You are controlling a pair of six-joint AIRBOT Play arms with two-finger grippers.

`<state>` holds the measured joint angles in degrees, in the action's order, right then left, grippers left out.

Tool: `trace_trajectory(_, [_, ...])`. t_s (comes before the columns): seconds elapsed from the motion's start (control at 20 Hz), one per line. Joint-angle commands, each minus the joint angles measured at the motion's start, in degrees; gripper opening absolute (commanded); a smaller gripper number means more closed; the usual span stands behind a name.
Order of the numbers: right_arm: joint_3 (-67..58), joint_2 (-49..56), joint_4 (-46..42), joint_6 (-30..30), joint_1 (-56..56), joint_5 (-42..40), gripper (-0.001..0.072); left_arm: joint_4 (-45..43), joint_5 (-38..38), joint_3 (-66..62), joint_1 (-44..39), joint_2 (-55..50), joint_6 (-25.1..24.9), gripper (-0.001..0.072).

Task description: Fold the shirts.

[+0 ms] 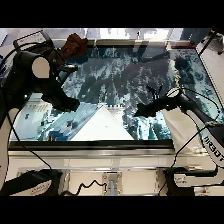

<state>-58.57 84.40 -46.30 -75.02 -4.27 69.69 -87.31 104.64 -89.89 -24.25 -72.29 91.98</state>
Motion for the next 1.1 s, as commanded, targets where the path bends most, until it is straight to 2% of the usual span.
trace_trajectory(0.0, [0.0,0.0,0.1,0.0,0.0,0.0,0.0041,0.1,-0.1,0.1,0.0,0.0,0.1,0.0014])
trace_trajectory(0.2, [0.1,0.0,2.3,0.0,0.0,-2.3,0.0041,1.1,-6.5,0.1,0.0,-0.1,0.2,0.0013])
trace_trajectory(0.55, [0.1,0.0,1.9,-1.0,0.0,-1.8,0.0041,2.0,-16.3,0.1,0.0,-0.1,-0.5,0.0013])
trace_trajectory(0.75, [0.1,0.0,1.9,-1.9,0.0,-1.4,0.0041,2.3,-16.4,0.1,0.0,-0.1,1.4,0.0014])
trace_trajectory(1.05, [0.1,0.0,1.7,-1.7,0.0,-1.6,0.0041,2.4,-17.4,0.1,0.0,-0.1,1.4,0.0013])
